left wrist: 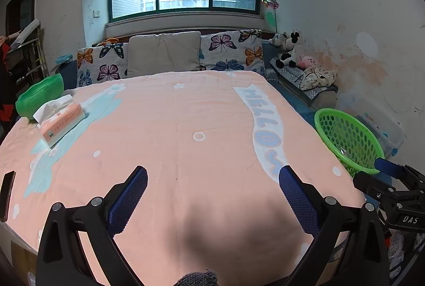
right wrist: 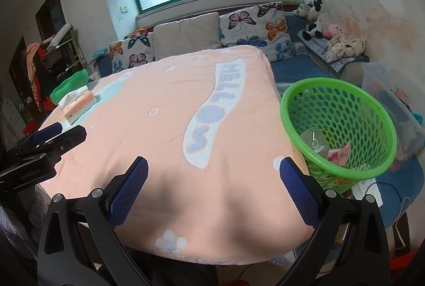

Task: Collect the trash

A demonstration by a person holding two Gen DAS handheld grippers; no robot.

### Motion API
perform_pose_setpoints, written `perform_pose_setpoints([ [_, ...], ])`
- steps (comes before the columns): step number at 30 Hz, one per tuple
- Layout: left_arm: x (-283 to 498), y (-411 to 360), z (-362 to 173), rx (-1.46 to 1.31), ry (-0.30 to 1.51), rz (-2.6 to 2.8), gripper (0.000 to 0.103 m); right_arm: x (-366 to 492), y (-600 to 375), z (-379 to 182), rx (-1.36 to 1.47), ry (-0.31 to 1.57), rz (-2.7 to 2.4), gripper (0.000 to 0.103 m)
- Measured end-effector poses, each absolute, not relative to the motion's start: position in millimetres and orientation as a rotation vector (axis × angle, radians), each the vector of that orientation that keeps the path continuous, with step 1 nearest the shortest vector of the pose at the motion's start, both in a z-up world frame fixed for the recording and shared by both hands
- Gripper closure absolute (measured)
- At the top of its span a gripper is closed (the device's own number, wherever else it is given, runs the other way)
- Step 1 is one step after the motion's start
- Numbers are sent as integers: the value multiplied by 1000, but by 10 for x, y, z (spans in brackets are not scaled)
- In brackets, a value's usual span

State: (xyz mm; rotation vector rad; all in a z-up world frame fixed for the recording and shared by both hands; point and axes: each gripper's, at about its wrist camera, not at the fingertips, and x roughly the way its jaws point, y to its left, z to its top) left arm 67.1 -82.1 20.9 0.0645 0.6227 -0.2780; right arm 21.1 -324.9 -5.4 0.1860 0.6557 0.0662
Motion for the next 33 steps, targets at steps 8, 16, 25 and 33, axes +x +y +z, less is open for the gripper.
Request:
perform_pose_setpoints([
  [8, 671, -759, 191, 62, 625, -257, 7, 225, -3223, -59, 188, 657, 77, 5],
  [16, 669, -721, 172, 58, 629, -241, 7, 246, -3190, -70, 183, 662, 85, 5],
  [25, 678, -660, 140, 48, 637, -225, 7, 283, -3152, -92, 179, 671, 92, 5],
  [33, 698, -583, 112, 34, 642, -204, 7, 316, -3131, -95, 174, 671, 95, 5],
])
